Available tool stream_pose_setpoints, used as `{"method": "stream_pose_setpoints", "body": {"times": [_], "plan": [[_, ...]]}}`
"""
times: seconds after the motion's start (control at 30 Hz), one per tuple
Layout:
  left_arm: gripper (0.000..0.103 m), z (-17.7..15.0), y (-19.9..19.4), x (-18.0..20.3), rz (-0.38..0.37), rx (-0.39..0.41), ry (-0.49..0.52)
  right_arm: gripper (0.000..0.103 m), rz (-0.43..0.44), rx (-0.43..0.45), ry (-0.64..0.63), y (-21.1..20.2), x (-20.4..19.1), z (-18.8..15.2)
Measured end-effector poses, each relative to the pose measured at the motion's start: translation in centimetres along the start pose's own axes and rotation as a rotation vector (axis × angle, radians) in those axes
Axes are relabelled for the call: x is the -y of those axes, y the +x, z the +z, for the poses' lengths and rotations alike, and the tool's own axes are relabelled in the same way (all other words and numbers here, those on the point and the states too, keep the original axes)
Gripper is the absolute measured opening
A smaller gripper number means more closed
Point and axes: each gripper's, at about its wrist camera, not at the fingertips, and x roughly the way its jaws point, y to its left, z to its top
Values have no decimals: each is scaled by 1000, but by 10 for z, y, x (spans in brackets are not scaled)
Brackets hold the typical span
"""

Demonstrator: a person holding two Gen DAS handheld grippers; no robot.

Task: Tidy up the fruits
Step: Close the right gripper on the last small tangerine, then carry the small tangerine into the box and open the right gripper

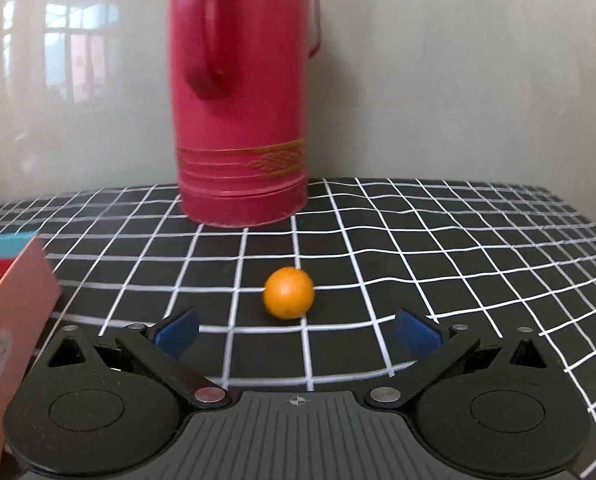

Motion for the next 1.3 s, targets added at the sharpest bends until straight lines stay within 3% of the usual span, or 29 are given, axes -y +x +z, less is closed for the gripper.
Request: {"method": "stream_pose_setpoints", "body": {"times": [0.2,0.23,0.27,0.3,0.33,0.43,0.57,0.77,0.87,1.1,1.3], "plan": [[80,7,3,-11,24,-1,-36,102,-26,-5,21,21,13,13],[80,8,5,-12,28,-6,-47,97,-26,-3,15,23,13,14],[80,9,5,-15,30,-11,-56,79,-28,-1,4,26,12,15],[80,9,6,-17,32,-16,-66,71,-29,-8,-7,28,11,16],[80,10,7,-18,36,-19,-73,66,-17,-22,-9,30,10,16],[81,9,8,-21,49,-23,-76,66,-21,-53,-2,35,11,14],[83,9,9,-23,62,-24,-78,32,15,-58,16,36,10,14],[84,11,12,-35,94,-43,-115,32,46,-40,-11,26,2,10],[84,13,15,-45,122,-60,-151,32,93,15,-33,7,-9,13],[84,15,22,-72,182,-120,-227,32,372,145,-134,-59,-60,10],[84,10,17,-86,217,-143,-230,32,561,136,-280,-91,-115,-15]]}}
